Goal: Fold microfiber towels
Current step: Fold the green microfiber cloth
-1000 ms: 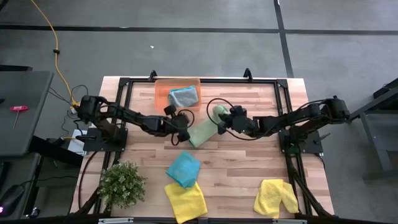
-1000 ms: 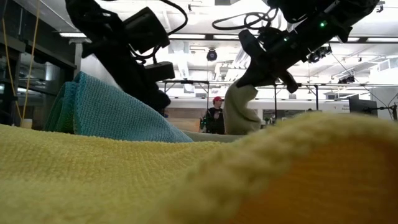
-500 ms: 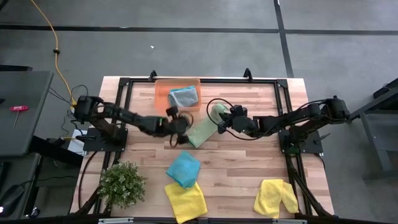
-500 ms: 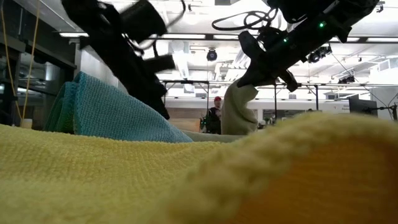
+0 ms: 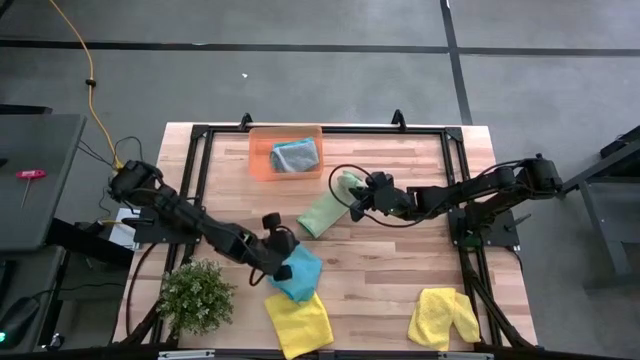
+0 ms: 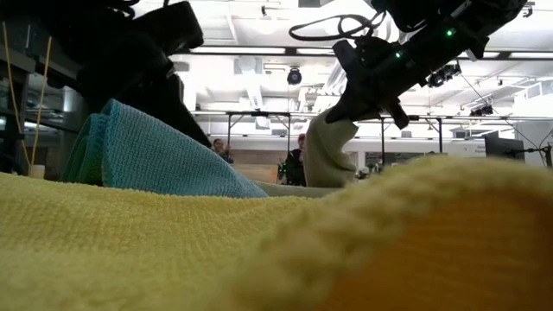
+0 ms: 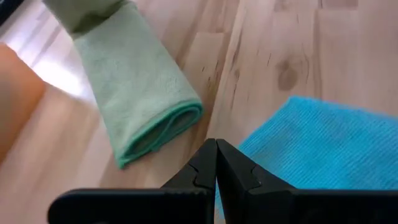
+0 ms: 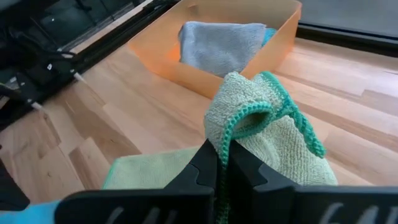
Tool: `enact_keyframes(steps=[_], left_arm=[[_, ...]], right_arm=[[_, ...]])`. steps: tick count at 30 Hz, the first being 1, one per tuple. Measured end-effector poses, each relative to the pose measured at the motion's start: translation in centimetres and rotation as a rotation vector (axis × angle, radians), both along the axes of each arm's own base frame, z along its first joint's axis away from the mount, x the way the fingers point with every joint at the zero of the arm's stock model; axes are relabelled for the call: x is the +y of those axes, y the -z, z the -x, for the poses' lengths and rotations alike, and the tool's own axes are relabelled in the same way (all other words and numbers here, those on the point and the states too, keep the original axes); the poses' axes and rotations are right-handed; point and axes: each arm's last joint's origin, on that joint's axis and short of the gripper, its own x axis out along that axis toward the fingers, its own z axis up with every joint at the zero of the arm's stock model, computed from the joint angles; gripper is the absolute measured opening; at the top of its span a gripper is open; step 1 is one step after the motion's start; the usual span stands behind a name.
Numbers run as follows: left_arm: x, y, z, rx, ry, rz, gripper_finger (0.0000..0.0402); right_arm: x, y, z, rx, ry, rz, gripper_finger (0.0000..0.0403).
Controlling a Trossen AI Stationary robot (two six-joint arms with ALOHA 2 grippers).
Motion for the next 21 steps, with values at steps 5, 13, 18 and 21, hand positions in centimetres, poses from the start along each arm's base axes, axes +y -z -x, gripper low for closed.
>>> enact_keyframes(steps=[5, 13, 18, 21], left_arm=[[0.3, 1.5, -0.7, -0.028, -0.092, 0.007, 0.0000], [3.4, 1.4, -2.6, -0.109, -0.135, 0.057, 0.0000], [4.3, 0.4, -3.8, -0.143, -0.090, 0.044, 0.0000], [4.6, 0.3, -4.4, -0.143, -0.067, 0.025, 0.0000]], right_arm=[[0.0, 0.0, 0.0, 0.011, -0.011, 0.011, 0.0000], [0.0, 0.1, 0.0, 0.014, -0.022, -0.001, 0.0000], [0.0, 0.1, 0.0, 0.011, -0.020, -0.005, 0.0000], [-0.1, 0.0, 0.0, 0.009, -0.016, -0.004, 0.0000]])
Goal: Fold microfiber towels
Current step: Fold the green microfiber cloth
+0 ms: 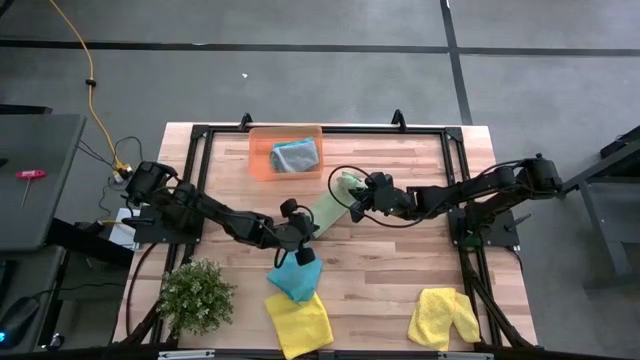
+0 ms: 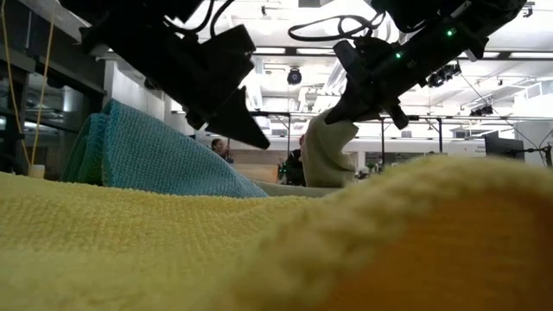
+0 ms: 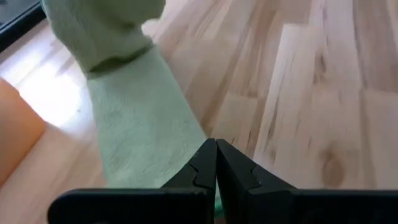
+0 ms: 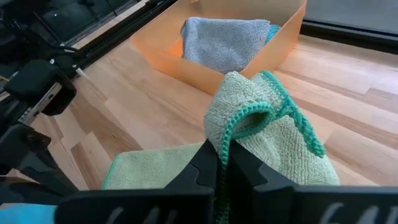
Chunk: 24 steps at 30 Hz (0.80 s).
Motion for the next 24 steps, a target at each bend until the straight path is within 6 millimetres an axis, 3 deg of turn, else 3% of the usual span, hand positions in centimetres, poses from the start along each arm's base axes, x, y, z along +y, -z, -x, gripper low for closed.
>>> enact_keyframes(steps=[8, 15, 24], left_arm=[[0.4, 0.6, -1.2, -0.010, 0.084, 0.036, 0.0000], [0.2, 3.9, -1.9, 0.050, 0.087, 0.040, 0.0000], [0.6, 5.0, -0.9, 0.185, 0.014, -0.042, 0.0000]], right_arm=[[0.0, 0.0, 0.0, -0.004, -0.003, -0.004, 0.0000], [0.2, 0.1, 0.0, 0.008, -0.058, -0.036, 0.0000], [0.4, 0.4, 0.5, 0.069, -0.128, -0.101, 0.0000]])
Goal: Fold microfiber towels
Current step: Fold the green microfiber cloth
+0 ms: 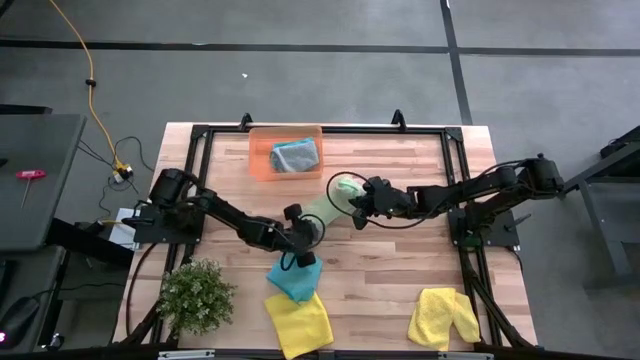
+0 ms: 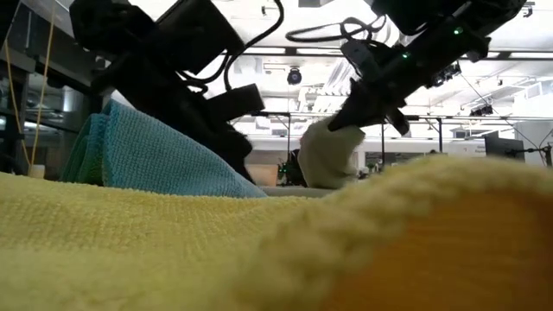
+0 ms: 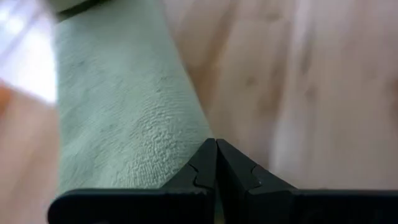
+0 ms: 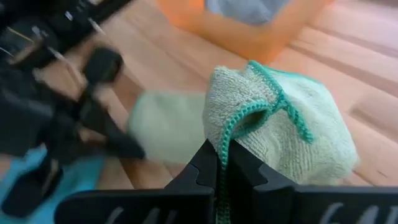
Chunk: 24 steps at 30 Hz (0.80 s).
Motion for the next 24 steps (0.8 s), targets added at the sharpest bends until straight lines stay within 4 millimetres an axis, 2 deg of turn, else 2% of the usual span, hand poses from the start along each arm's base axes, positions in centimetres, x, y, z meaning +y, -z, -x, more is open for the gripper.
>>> enact_keyframes(steps=[7, 17, 21, 24], left_arm=[[1.3, 0.0, 0.5, 0.093, -0.015, -0.099, 0.0000], [5.3, 0.0, 0.6, 0.217, 0.009, -0.205, 0.0000], [5.8, 0.0, 0.7, 0.242, 0.031, -0.231, 0.0000], [5.3, -0.6, 0.7, 0.237, 0.056, -0.224, 0.0000]], right_arm=[[0.7, 0.0, 1.5, 0.106, 0.039, 0.005, 0.0000], [2.2, 0.2, 2.0, 0.108, 0.056, -0.063, 0.0000], [2.5, 0.1, 2.0, 0.091, 0.075, -0.086, 0.0000], [2.4, -0.5, 1.9, 0.036, 0.101, -0.076, 0.0000]])
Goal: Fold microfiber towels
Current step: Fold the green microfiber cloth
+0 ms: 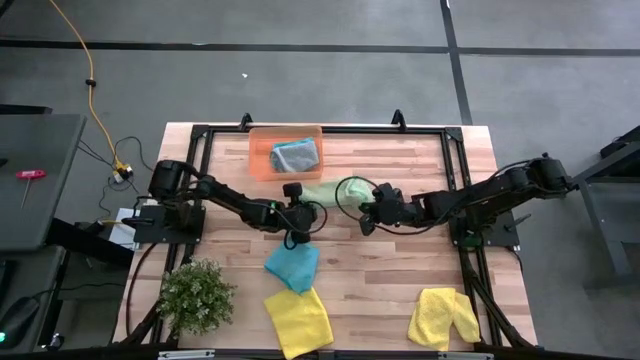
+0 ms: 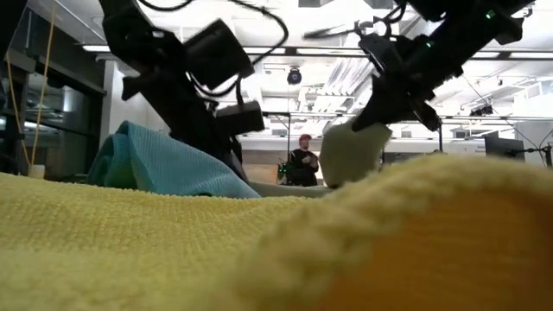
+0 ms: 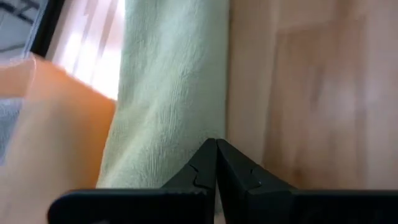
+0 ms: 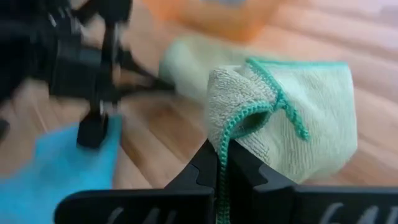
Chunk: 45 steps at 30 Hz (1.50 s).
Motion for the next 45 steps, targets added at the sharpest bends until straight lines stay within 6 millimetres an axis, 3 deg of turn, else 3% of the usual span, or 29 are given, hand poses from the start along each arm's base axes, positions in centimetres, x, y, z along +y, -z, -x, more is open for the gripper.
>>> enact_keyframes(steps=[4, 9, 13, 15, 18, 25, 27, 38, 45], left_arm=[[-1.5, -1.1, 0.2, -0.004, 0.061, 0.003, 0.0000], [-3.1, -4.8, 0.8, -0.071, 0.102, -0.082, 0.0000], [-3.7, -7.6, 2.6, -0.078, 0.053, -0.139, 0.0000], [-3.8, -8.0, 3.7, -0.039, 0.002, -0.147, 0.0000], [-3.5, -7.6, 4.9, -0.009, -0.090, -0.143, 0.0000], [-3.3, -2.3, 7.8, 0.024, -0.157, -0.062, 0.0000], [-3.1, -1.6, 8.2, -0.005, -0.169, -0.052, 0.0000], [0.3, -1.4, 7.8, -0.042, -0.209, 0.000, 0.0000], [0.5, -1.2, 8.1, -0.010, -0.214, 0.042, 0.0000]], right_arm=[[-0.5, -1.3, -0.3, -0.071, 0.069, 0.074, 0.0000], [-1.6, -2.7, -1.0, -0.094, 0.135, 0.141, 0.0000], [-2.3, -3.6, -1.4, -0.121, 0.166, 0.162, 0.0000], [-2.5, -3.7, -1.4, -0.117, 0.166, 0.167, 0.0000], [-2.7, -3.7, -1.4, -0.110, 0.163, 0.175, 0.0000], [-2.8, -3.6, -1.3, -0.097, 0.165, 0.181, 0.0000], [-2.8, -3.6, -1.3, -0.098, 0.164, 0.181, 0.0000], [-2.8, -3.5, -1.4, -0.096, 0.153, 0.171, 0.0000], [-2.7, -3.5, -1.3, -0.091, 0.140, 0.163, 0.0000]])
